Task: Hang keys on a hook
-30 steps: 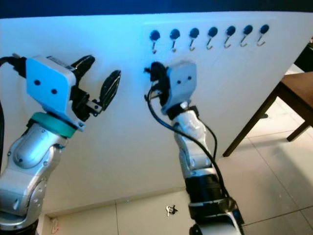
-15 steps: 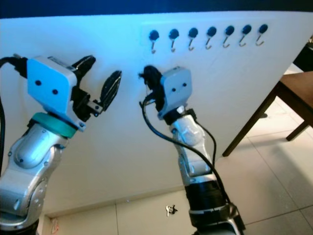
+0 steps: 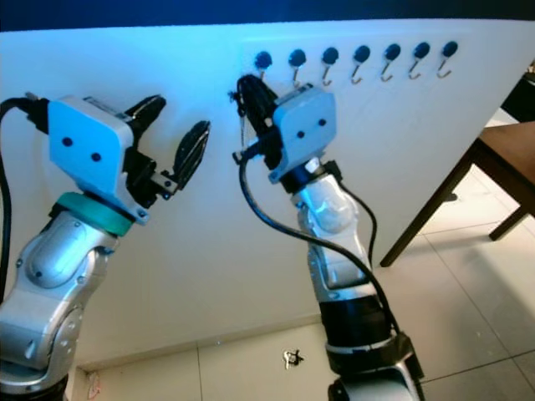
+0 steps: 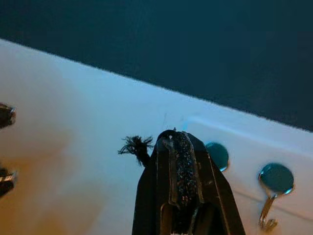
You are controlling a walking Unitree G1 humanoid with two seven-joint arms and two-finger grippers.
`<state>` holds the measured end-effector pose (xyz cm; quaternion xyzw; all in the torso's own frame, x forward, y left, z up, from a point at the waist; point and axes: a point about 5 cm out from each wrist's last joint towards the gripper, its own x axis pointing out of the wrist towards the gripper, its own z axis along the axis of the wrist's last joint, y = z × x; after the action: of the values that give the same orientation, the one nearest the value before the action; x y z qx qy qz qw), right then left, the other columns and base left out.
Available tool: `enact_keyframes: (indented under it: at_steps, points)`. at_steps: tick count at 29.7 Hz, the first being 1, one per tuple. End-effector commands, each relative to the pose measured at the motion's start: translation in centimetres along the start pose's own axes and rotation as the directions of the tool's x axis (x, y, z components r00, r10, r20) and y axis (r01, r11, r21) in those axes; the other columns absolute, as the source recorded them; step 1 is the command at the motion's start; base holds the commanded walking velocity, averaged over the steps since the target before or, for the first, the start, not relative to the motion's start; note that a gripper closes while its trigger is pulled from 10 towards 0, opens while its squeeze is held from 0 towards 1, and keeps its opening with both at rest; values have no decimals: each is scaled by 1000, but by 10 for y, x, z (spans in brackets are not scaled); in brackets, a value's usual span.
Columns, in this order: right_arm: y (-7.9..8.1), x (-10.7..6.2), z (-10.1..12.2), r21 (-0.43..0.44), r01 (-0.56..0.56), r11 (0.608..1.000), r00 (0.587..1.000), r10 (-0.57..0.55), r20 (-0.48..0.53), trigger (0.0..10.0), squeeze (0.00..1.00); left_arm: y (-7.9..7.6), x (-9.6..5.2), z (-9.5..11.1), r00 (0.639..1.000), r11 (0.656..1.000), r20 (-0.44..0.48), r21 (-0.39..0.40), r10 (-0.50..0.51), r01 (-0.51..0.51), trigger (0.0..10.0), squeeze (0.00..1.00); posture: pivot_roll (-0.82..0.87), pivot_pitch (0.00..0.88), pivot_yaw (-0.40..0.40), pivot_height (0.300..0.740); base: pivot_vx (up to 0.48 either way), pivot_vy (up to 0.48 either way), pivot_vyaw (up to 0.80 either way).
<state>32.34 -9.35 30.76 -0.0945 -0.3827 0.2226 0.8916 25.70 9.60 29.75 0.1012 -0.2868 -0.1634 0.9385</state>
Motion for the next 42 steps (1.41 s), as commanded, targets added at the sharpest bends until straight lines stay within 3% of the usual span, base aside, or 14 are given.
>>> enact_keyframes:
  at_steps: [1, 12, 20, 31, 42]
  points:
    - [-2, -2, 2, -13, 26, 1000, 1000, -26, 4, 10000, 0, -1, 0, -2, 1000, 1000, -16, 3, 3, -3, 10000, 0, -82, 24, 59, 740, 0, 0, 0]
    - [-9, -3, -6, -35, 61, 998, 997, -62, -41, 10000, 0, -2, 2, -2, 1000, 1000, -13, -3, -4, 4, 10000, 0, -88, 25, 64, 740, 0, 0, 0]
    - [-5, 1, -25, 21, 61, 998, 993, -59, -100, 10000, 0, -3, 2, -1, 1000, 1000, -10, -2, -1, 1, 10000, 0, -79, 25, 59, 740, 0, 0, 0]
    - [-4, 9, -17, 11, 39, 999, 998, -38, -59, 10000, 0, -2, 1, 0, 1000, 1000, -11, -2, 5, -5, 10000, 0, -79, 28, 56, 740, 0, 0, 0]
    - [-2, 3, -9, -36, 20, 999, 999, -21, -32, 10000, 0, -3, 2, -1, 1000, 1000, -11, -8, 0, 0, 10000, 0, -84, 33, 60, 740, 0, 0, 0]
